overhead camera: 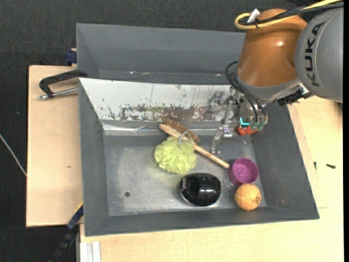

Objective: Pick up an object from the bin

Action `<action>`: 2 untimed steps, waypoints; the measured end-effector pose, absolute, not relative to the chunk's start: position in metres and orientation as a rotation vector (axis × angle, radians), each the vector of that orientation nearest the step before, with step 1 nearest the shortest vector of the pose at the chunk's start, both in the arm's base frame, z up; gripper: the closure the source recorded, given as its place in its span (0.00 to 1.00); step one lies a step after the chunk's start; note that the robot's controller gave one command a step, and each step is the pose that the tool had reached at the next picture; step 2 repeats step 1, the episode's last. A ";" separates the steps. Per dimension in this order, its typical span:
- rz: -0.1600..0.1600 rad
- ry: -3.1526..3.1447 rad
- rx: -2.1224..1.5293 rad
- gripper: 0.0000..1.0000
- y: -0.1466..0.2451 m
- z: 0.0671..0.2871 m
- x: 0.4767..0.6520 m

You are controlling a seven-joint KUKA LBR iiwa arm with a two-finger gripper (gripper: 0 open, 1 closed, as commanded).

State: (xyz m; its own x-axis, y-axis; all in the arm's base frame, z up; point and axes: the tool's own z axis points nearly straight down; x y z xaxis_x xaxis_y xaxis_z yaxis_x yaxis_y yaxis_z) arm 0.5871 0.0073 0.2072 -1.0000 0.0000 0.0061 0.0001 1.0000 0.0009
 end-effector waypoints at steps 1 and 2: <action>-0.002 -3.143 -0.001 1.00 0.007 0.211 0.589; -0.002 -3.143 -0.001 1.00 0.007 0.211 0.589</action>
Offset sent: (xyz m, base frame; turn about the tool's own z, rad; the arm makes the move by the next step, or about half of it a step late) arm 0.0000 0.0000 0.0000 0.0000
